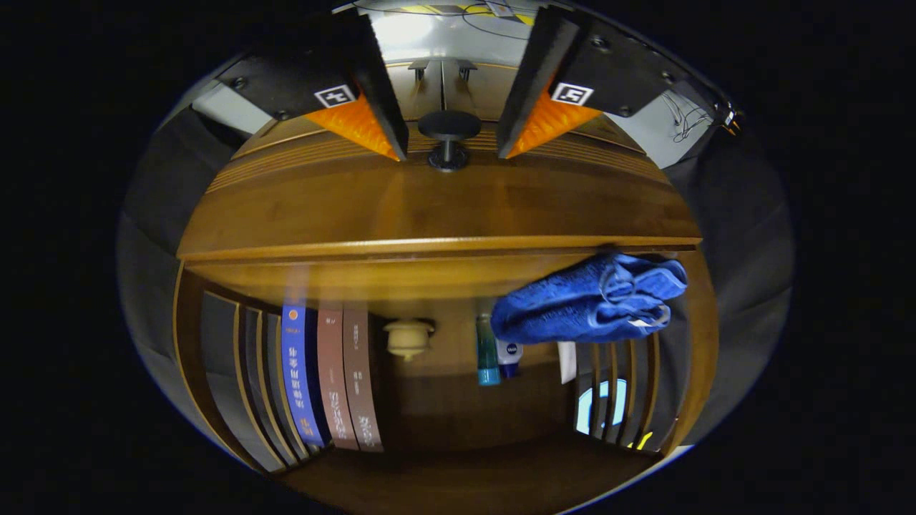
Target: Pull open the drawer, take out the items inside it, and place them on the countertop above the cabinet.
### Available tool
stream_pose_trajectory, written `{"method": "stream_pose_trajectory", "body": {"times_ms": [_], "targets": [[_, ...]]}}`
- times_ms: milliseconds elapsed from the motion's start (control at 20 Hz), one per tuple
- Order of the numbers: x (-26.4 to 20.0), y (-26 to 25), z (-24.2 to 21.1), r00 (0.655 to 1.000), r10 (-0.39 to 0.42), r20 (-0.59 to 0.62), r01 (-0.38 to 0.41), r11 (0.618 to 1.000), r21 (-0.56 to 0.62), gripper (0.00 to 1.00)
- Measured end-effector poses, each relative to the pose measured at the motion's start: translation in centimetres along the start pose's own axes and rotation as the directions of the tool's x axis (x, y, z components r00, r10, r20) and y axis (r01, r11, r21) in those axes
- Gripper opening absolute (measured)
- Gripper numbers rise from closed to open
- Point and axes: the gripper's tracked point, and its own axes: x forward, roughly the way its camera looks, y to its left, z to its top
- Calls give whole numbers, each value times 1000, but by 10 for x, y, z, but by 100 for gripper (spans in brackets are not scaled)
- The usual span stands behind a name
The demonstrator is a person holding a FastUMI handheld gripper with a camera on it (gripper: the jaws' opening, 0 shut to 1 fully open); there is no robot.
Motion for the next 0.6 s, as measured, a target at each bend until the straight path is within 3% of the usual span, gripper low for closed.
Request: {"method": "stream_pose_trajectory", "body": {"times_ms": [150, 300, 600], "targets": [[-2, -1, -1, 1000, -7, 1, 7, 1000, -17, 52], [-1, -2, -1, 1000, -10, -11, 9, 1000, -26, 37], [-26, 0, -13, 1000, -12, -25, 11, 999, -32, 37]]}}
